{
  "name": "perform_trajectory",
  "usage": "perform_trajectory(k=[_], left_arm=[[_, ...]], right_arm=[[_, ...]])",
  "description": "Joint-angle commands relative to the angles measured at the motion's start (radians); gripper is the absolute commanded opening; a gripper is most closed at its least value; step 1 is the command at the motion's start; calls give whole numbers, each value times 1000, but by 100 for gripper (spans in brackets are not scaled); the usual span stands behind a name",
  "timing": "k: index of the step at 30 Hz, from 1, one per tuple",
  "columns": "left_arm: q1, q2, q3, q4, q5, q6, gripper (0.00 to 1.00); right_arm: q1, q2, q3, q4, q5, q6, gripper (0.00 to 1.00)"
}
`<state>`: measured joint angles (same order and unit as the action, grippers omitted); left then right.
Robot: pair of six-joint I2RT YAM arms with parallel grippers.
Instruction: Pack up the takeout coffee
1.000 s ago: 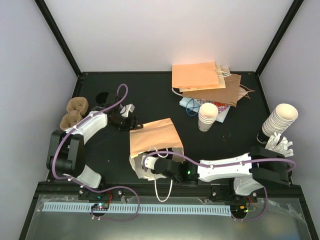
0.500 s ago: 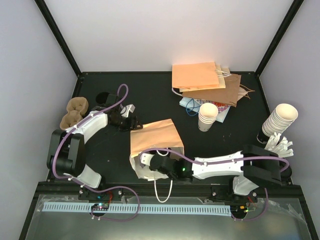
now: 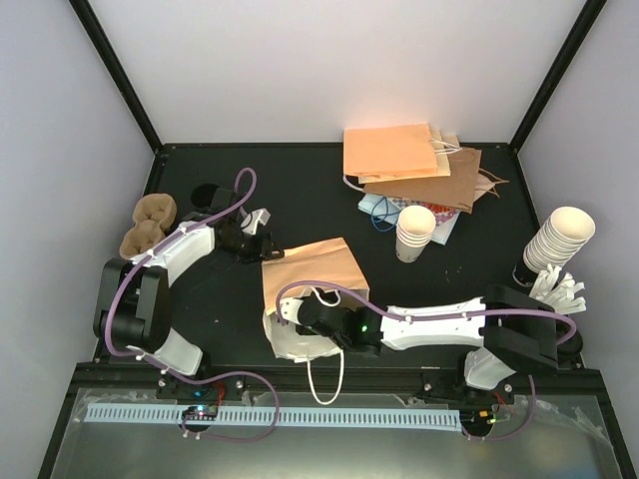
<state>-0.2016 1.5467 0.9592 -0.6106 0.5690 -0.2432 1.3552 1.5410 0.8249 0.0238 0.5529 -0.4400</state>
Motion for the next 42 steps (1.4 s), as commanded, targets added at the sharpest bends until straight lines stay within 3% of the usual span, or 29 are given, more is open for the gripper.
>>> perform_trajectory(k=[1,34,42], left_arm=[[-2,-10,-21,-9,54,32,50],[-28,-22,-42,-32,98,42,45],[-33,-17,-43,-37,103,41,44]], right_arm=[[-21,18,32,-22,-61,45,76],[-167,165,82,-74,-139,124,74],[-163,194,107,-94,-99,67,75]])
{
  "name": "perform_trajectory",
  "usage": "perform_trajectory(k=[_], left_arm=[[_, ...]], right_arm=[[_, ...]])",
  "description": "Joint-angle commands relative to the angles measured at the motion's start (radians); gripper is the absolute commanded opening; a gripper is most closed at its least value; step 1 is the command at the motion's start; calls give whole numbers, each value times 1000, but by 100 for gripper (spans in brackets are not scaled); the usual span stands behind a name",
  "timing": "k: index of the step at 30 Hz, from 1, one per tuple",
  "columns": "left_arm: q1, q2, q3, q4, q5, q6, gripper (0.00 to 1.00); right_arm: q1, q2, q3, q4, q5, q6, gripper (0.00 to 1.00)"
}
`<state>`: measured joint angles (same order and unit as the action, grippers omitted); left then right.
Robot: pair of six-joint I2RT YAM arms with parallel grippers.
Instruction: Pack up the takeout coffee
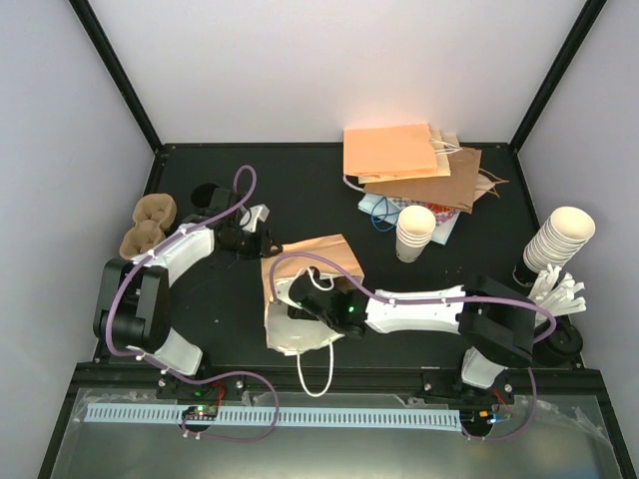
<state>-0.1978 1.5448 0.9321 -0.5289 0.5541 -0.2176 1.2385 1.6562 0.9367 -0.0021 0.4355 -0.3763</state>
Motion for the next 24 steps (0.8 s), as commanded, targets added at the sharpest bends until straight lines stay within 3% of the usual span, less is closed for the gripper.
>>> perform_trajectory(k=[1,7,12,18,24], left_arm=[[-37,-14,-16,-118,119,14,45],[-37,-14,-21,-117,118,-5,45],[-36,-20,-36,-96,152,-17,44],[-38,-33,-60,-91,147,-49,44],[-38,-75,-77,-68,130,-117,51]], right_arm=[[-43,76,-5,-65,22,-11,75],[-9,96,29,-85,95,-76,76],[-8,115,38,-74,66,-80,76],[-6,151,104,-179,140,-79,76],[17,115,133,-233,219,-64,76]])
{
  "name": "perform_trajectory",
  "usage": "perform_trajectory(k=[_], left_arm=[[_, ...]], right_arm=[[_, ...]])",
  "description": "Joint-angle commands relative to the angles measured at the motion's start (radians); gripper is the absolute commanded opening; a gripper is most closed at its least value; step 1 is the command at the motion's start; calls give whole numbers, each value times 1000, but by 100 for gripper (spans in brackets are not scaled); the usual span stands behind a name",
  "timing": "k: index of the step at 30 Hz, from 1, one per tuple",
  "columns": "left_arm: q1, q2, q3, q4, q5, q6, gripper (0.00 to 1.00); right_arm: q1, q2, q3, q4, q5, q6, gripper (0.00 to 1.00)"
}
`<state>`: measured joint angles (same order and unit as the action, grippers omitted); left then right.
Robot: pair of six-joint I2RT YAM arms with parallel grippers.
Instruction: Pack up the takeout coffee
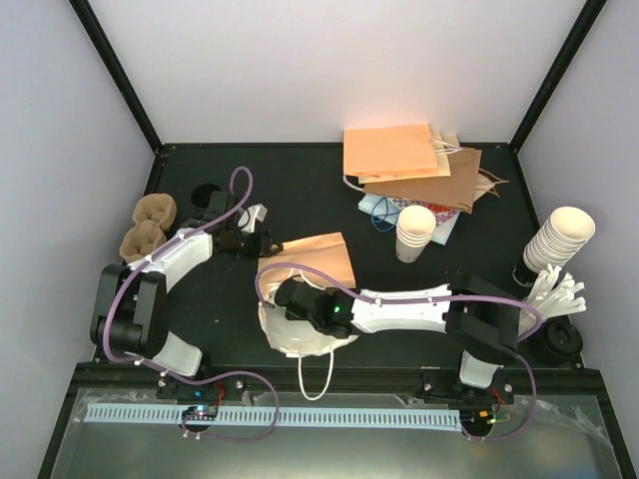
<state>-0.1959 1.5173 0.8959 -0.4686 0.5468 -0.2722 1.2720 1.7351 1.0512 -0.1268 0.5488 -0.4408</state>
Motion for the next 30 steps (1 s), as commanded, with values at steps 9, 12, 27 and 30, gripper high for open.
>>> perform_trajectory(k=[9,12,27,30], left_arm=[[-40,-46,-116,-18,225,-127,50],[-42,-39,-133,-2,232,-130,50],[-43,-43,-148,36,242,-197,49],[-44,-42,-149,47,252,-214,49]], right_arm=[[-14,58,45,-107,85,-1,78],[-15,79,62,-108,72,0,78],[-14,92,107,-148,72,-11,77],[-14,71,135,-204,66,4,77]])
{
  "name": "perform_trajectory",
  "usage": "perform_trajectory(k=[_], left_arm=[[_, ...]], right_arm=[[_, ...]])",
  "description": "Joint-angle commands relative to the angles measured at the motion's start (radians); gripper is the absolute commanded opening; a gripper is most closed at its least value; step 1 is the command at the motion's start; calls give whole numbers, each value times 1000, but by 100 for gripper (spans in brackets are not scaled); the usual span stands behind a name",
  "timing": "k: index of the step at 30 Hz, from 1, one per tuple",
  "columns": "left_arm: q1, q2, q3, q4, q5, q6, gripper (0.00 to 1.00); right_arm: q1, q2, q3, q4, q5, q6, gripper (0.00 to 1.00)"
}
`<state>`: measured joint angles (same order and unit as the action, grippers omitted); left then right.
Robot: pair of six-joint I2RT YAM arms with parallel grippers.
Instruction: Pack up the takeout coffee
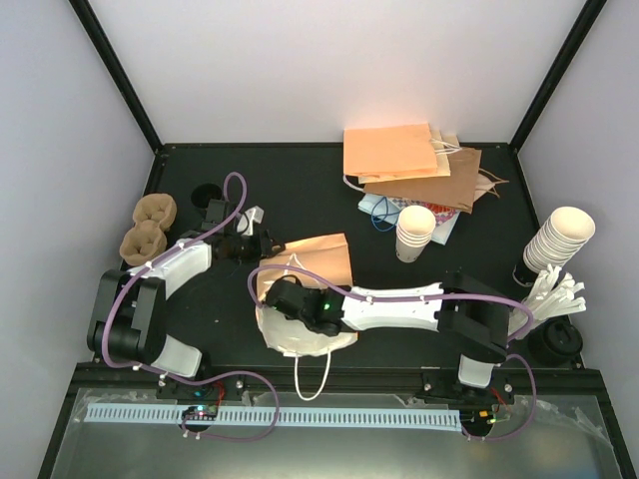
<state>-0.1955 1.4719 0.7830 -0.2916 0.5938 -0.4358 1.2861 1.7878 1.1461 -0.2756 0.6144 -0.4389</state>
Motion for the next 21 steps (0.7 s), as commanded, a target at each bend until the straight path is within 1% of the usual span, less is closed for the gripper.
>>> perform_trajectory(k=[1,3,7,8,10,11,17,21], left_arm=[[-46,5,-38,-126,210,-57,49],[-52,8,-42,-118,218,-73,49],[-58,7,-50,-109,225,-101,50],[-58,3,-51,-107,223,-105,51],[-58,1,-49,-109,218,-105,51],[-58,2,-48,-110,218,-103,51],[-58,10,-46,-112,211,-103,52],[-58,13,-37,-120,210,-105,55]], right_arm=[[-28,12,51,-73,-5,8,78],[-29,-1,68,-101,-15,15,80],[-28,-12,79,-129,-31,13,87],[-28,-13,79,-135,-35,13,90],[-28,-14,77,-139,-36,13,98],[-29,-16,75,-142,-37,13,100],[-28,-61,50,-126,-36,15,100],[-29,-102,56,-148,-49,22,100]])
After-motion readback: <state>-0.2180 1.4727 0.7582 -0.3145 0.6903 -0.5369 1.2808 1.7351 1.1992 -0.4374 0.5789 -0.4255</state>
